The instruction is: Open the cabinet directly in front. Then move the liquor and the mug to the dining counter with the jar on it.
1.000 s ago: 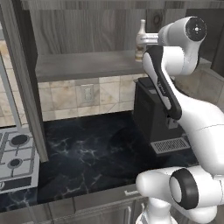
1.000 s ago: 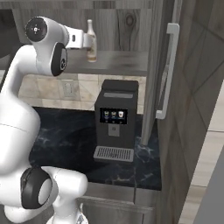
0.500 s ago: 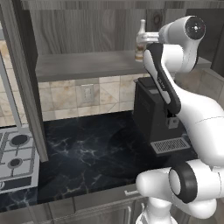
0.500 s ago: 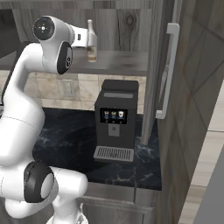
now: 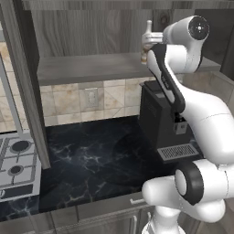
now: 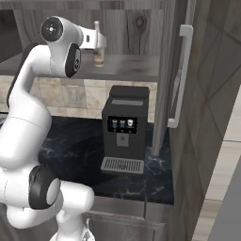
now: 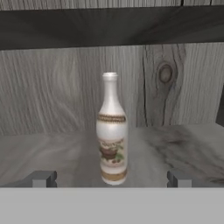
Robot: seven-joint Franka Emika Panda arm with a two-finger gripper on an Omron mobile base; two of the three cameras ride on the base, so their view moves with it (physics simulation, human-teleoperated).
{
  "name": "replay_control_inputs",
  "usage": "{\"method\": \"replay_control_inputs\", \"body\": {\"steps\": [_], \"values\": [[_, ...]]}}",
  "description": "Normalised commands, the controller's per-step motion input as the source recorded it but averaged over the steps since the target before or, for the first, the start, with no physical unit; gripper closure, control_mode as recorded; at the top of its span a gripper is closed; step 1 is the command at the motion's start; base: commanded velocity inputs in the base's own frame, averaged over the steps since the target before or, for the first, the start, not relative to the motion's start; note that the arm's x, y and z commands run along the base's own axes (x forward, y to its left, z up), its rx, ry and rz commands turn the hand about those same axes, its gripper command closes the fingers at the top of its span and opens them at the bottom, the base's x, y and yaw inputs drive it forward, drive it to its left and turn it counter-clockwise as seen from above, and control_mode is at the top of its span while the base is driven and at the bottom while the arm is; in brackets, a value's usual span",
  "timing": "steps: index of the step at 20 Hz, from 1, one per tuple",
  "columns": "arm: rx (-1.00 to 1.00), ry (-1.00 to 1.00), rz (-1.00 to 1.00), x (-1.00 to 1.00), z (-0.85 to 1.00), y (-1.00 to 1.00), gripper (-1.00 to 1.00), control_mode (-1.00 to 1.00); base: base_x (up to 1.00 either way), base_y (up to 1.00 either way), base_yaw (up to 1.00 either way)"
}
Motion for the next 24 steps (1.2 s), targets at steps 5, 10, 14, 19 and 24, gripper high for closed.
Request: {"method": "replay_control_inputs", "body": {"steps": [5, 10, 14, 19, 24], "values": [[0.0, 0.0, 0.0, 0.24, 0.0, 0.0, -1.0, -1.0, 0.0, 0.0, 0.0], [0.0, 0.0, 0.0, 0.22, 0.0, 0.0, -1.0, -1.0, 0.0, 0.0, 0.0], [0.0, 0.0, 0.0, 0.26, 0.0, 0.0, -1.0, -1.0, 0.0, 0.0, 0.0], [0.0, 0.0, 0.0, 0.23, -0.03, 0.0, -1.0, -1.0, 0.0, 0.0, 0.0], [0.0, 0.0, 0.0, 0.23, -0.06, 0.0, -1.0, -1.0, 0.0, 0.0, 0.0]]}}
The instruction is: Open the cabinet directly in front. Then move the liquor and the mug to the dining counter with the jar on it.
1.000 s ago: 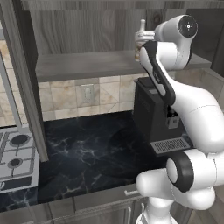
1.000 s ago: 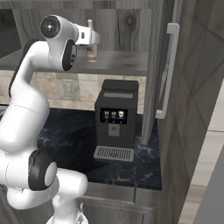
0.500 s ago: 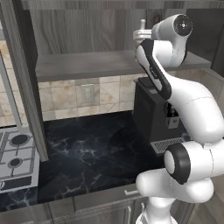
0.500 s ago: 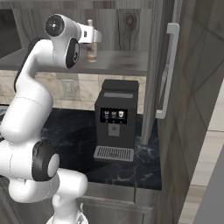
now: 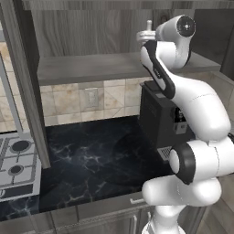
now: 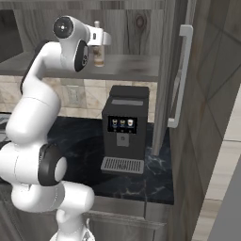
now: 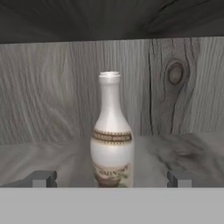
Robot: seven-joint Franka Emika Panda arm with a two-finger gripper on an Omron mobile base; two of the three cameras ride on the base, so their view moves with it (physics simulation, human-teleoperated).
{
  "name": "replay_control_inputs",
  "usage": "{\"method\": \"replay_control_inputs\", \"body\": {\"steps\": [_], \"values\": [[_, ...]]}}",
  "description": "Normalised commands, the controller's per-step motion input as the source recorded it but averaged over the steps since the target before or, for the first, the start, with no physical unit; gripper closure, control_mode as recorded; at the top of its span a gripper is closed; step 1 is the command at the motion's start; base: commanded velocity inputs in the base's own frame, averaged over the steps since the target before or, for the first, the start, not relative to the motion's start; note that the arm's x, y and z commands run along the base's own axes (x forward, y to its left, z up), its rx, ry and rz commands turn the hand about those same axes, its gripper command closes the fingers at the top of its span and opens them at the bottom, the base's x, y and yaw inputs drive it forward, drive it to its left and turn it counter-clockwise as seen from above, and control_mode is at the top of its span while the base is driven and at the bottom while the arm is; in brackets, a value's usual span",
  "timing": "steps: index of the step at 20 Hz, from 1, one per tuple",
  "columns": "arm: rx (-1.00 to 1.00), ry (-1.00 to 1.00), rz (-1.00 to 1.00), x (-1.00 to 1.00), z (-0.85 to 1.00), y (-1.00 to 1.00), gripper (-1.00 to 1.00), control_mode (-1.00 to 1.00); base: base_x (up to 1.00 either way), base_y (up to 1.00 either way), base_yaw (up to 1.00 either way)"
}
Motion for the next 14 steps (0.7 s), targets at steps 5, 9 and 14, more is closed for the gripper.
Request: {"method": "replay_control_inputs", "body": {"steps": [5, 9, 14], "values": [[0.0, 0.0, 0.0, 0.21, -0.01, 0.0, -1.0, -1.0, 0.0, 0.0, 0.0], [0.0, 0.0, 0.0, 0.18, 0.0, 0.01, -1.0, -1.0, 0.0, 0.0, 0.0], [0.0, 0.0, 0.0, 0.21, 0.0, 0.02, -1.0, -1.0, 0.0, 0.0, 0.0]]}}
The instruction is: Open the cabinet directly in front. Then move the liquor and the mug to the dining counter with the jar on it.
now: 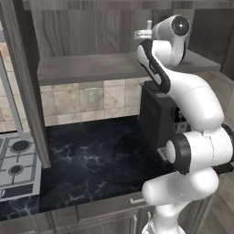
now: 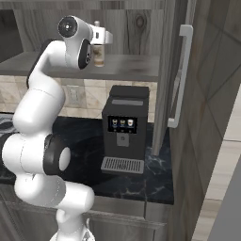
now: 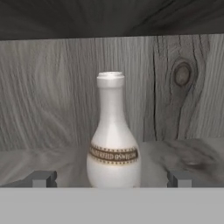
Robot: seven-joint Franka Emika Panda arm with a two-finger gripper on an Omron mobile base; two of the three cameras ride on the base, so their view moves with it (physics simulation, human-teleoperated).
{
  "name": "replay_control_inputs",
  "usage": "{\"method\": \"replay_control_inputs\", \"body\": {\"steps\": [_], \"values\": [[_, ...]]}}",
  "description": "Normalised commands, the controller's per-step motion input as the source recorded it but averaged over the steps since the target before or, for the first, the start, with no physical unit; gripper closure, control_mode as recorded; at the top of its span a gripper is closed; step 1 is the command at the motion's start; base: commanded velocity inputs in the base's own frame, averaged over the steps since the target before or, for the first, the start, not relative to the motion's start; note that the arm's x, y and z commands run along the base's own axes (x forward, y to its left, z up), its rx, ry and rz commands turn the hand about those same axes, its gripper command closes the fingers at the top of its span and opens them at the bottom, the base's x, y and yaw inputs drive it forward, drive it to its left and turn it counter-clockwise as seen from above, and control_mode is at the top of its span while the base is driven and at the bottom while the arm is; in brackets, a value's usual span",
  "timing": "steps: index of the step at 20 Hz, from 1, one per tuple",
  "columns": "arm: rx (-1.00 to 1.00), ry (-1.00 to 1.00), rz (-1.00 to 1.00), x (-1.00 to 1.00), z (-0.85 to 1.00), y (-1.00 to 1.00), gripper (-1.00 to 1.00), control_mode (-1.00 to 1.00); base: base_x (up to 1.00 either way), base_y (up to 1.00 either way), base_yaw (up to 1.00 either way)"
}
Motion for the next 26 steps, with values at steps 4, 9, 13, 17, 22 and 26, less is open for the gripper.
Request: {"method": "replay_control_inputs", "body": {"steps": [4, 9, 13, 17, 22, 26], "values": [[0.0, 0.0, 0.0, 0.2, 0.0, 0.02, -1.0, -1.0, 0.0, 0.0, 0.0], [0.0, 0.0, 0.0, 0.14, 0.0, 0.03, -1.0, -1.0, 0.0, 0.0, 0.0], [0.0, 0.0, 0.0, 0.12, 0.0, 0.0, -1.0, -1.0, 0.0, 0.0, 0.0], [0.0, 0.0, 0.0, 0.11, -0.03, 0.0, -1.0, -1.0, 0.0, 0.0, 0.0], [0.0, 0.0, 0.0, 0.1, -0.08, 0.01, -1.0, -1.0, 0.0, 0.0, 0.0], [0.0, 0.0, 0.0, 0.14, -0.11, 0.03, -1.0, -1.0, 0.0, 0.0, 0.0]]}}
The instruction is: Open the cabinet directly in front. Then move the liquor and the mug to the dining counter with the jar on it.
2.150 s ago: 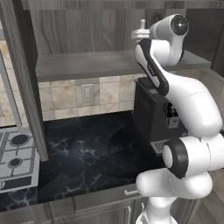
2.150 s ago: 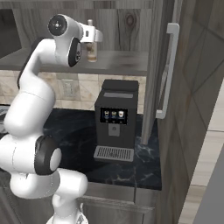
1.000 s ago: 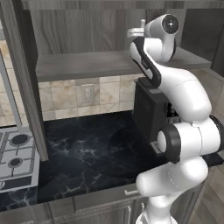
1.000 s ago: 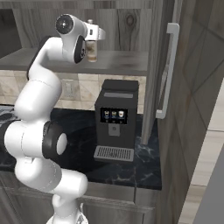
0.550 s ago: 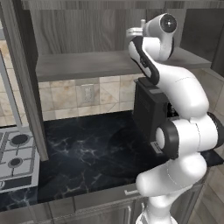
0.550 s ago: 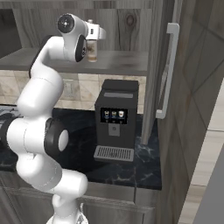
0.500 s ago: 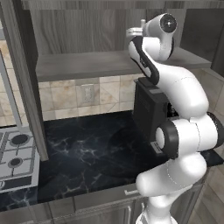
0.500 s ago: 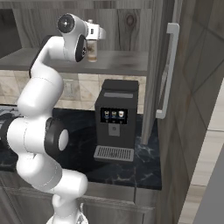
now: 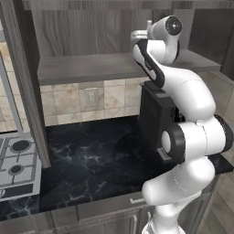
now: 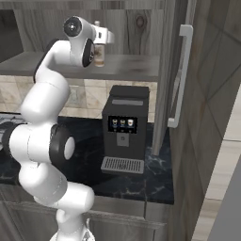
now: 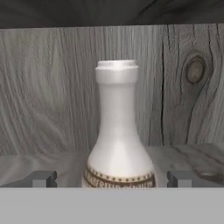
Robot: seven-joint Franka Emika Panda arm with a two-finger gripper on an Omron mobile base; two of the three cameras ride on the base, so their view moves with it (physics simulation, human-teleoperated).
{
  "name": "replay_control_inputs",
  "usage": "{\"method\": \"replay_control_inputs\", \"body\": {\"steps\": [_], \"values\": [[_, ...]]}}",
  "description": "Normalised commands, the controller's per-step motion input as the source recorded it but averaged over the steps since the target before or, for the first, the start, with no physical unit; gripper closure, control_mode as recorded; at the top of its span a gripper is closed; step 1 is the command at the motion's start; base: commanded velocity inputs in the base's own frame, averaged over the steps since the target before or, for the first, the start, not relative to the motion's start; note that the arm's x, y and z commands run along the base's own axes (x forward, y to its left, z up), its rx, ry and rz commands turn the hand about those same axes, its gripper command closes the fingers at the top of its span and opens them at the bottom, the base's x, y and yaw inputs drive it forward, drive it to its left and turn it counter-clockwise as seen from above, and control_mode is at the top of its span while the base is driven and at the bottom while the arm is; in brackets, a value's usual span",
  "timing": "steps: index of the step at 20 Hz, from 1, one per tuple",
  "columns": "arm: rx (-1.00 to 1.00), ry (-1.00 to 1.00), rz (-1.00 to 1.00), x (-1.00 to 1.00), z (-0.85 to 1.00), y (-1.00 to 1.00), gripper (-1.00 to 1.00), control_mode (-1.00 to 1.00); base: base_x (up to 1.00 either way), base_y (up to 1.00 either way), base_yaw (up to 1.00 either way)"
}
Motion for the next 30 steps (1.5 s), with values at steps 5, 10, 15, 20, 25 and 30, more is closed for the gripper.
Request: {"method": "replay_control_inputs", "body": {"steps": [5, 10, 15, 20, 25, 30], "values": [[0.0, 0.0, 0.0, 0.15, -0.05, 0.01, -1.0, -1.0, 0.0, 0.0, 0.0], [0.0, 0.0, 0.0, 0.15, -0.03, 0.0, -1.0, -1.0, 0.0, 0.0, 0.0], [0.0, 0.0, 0.0, 0.12, -0.03, 0.0, -1.0, -1.0, 0.0, 0.0, 0.0], [0.0, 0.0, 0.0, 0.07, 0.0, 0.0, 1.0, -1.0, 0.0, 0.0, 0.0], [0.0, 0.0, 0.0, 0.0, 0.0, 0.0, 1.0, -1.0, 0.0, 0.0, 0.0], [0.0, 0.0, 0.0, 0.0, 0.0, 0.0, 1.0, -1.0, 0.0, 0.0, 0.0]]}}
